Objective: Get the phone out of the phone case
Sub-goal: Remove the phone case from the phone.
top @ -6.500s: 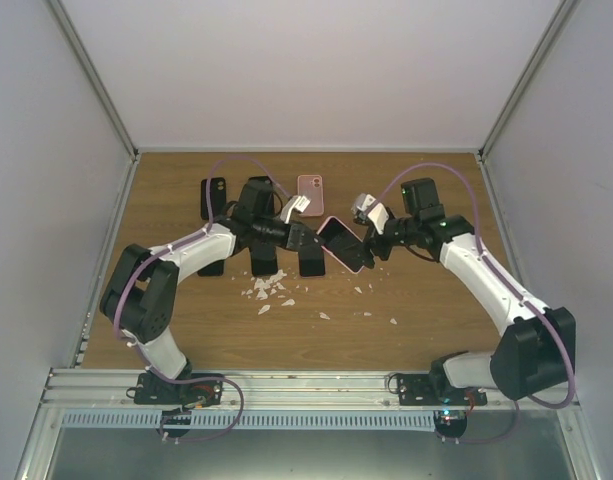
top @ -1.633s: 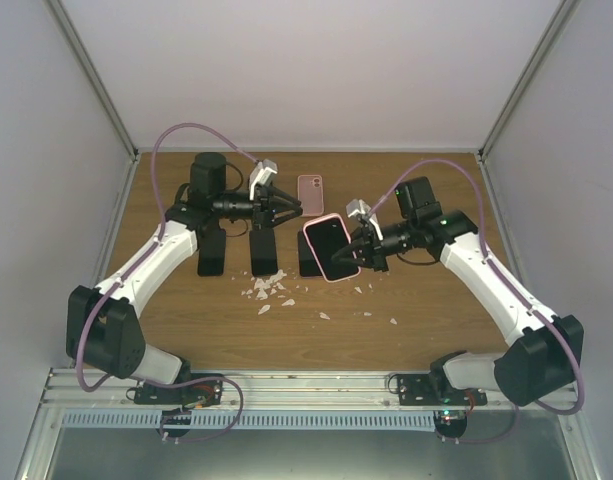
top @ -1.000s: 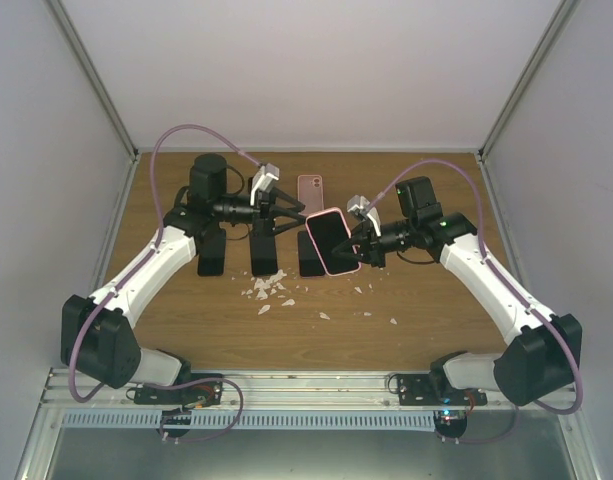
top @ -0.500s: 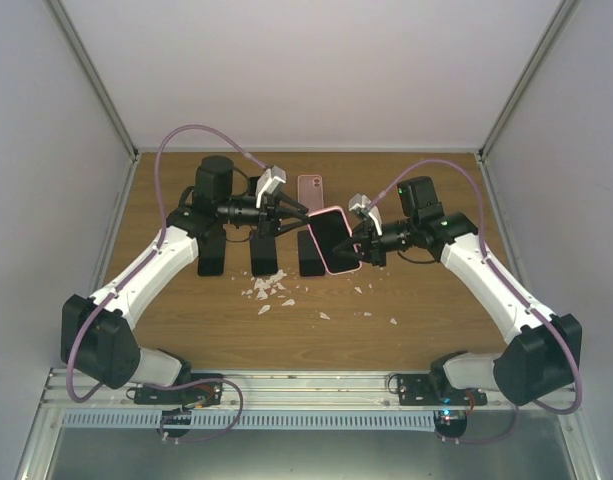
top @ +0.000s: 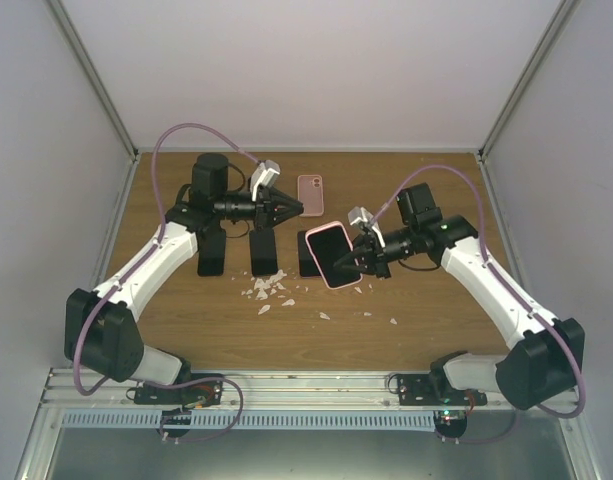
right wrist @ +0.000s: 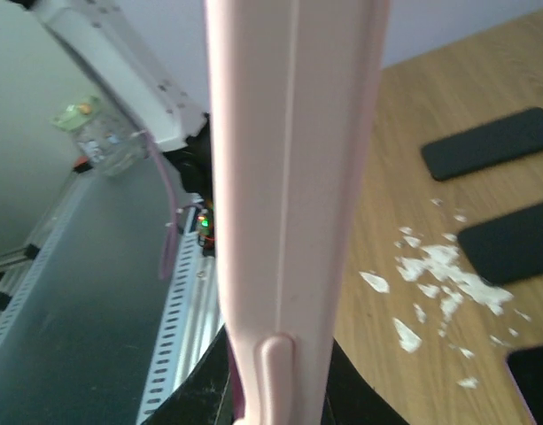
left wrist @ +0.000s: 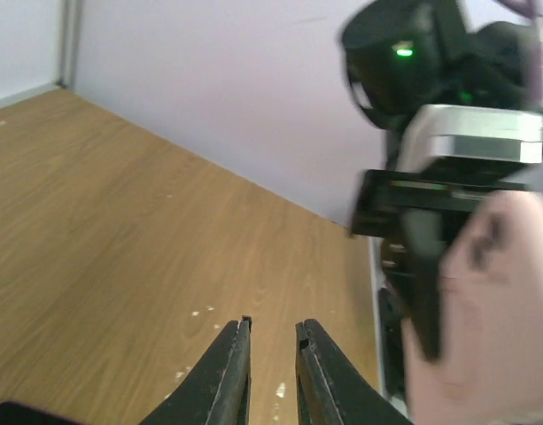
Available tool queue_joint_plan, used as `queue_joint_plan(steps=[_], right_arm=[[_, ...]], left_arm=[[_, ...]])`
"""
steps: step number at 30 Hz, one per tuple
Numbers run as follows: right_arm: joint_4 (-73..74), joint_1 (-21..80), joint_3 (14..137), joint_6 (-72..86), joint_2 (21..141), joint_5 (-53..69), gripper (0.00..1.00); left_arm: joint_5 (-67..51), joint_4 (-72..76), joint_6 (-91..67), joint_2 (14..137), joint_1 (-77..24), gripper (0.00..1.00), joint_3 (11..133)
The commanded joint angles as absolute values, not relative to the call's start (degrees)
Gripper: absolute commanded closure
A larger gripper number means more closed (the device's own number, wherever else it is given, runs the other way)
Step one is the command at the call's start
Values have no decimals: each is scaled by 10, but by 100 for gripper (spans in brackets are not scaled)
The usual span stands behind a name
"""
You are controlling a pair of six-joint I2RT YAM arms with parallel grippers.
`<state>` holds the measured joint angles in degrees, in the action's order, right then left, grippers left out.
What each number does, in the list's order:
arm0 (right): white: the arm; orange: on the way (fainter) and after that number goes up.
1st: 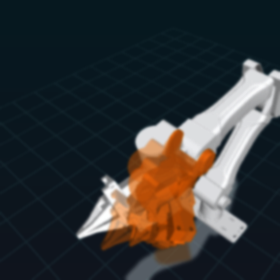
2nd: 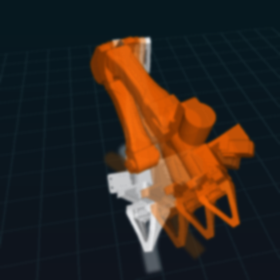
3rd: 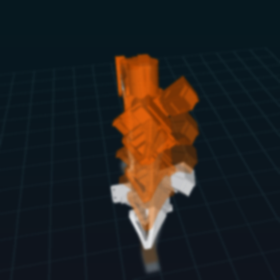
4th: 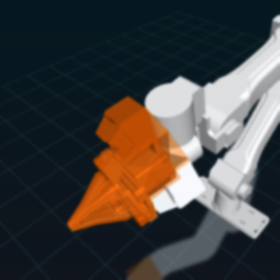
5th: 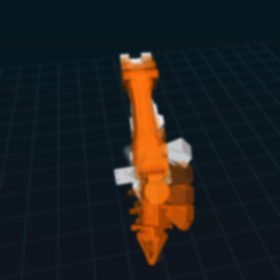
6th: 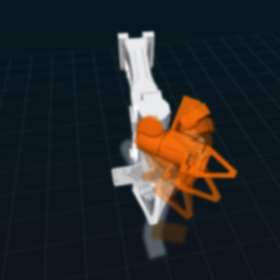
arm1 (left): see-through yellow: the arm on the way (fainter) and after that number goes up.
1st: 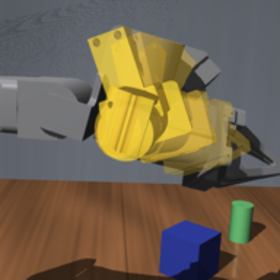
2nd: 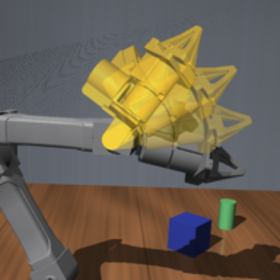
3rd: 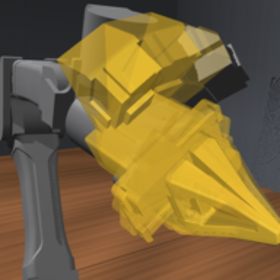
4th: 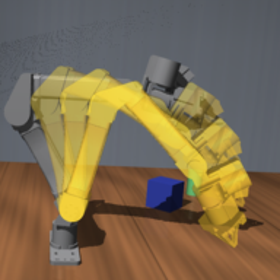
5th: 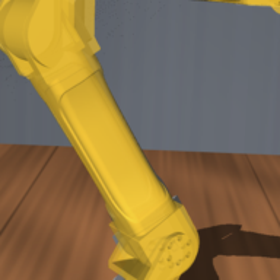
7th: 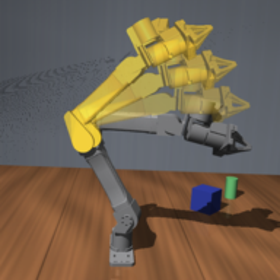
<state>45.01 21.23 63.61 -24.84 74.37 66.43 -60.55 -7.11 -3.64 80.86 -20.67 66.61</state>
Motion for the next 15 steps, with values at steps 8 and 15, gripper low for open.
queue_joint_plan(steps=[8, 15], right_arm=[[402, 215, 637, -201, 716, 686, 100], [368, 209, 634, -154, 726, 655, 99]], left_arm=[[-666, -6, -71, 809, -185, 68, 661], [-673, -26, -44, 790, -196, 61, 654]])
